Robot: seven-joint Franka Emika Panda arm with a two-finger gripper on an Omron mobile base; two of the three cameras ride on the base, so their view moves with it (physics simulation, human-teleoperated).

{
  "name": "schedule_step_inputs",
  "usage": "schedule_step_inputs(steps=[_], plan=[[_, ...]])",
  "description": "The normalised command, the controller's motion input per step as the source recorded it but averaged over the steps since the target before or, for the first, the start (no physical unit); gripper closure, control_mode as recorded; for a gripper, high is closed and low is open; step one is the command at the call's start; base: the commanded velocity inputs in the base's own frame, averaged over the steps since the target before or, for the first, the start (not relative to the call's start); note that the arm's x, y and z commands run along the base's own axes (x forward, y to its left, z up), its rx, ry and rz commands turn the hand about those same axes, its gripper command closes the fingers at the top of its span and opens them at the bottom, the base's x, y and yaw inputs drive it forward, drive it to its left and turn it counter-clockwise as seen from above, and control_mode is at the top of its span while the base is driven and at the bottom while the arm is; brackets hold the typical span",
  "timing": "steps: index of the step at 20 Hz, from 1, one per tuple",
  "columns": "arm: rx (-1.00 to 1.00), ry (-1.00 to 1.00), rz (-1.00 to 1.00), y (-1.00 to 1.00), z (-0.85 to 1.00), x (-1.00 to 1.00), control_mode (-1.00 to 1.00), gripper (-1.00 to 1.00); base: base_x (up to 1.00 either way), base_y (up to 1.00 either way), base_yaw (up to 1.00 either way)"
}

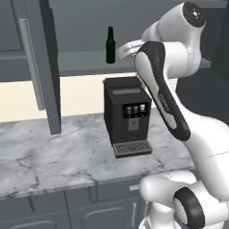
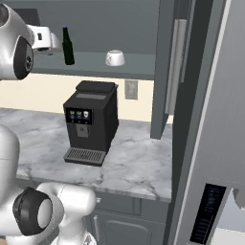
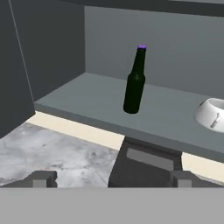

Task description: Open the cabinet directly in front. Then move the beer and the mug to the dining counter with the candle on it.

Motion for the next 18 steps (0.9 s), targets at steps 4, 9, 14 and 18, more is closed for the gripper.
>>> schedule_step_inputs(steps=[4, 9, 14, 18], plan=[[0.00, 0.00, 0.00, 0.00, 0.00, 0.38, -1.00, -1.00, 0.00, 0.00, 0.00], [0.00, 0.00, 0.00, 0.00, 0.00, 0.59, -1.00, -1.00, 0.00, 0.00, 0.00], [0.00, 0.00, -0.07, 0.00, 0.00, 0.63, -1.00, -1.00, 0.00, 0.00, 0.00], [0.00, 0.00, -0.17, 0.06, 0.00, 0.64, -1.00, -1.00, 0.00, 0.00, 0.00]])
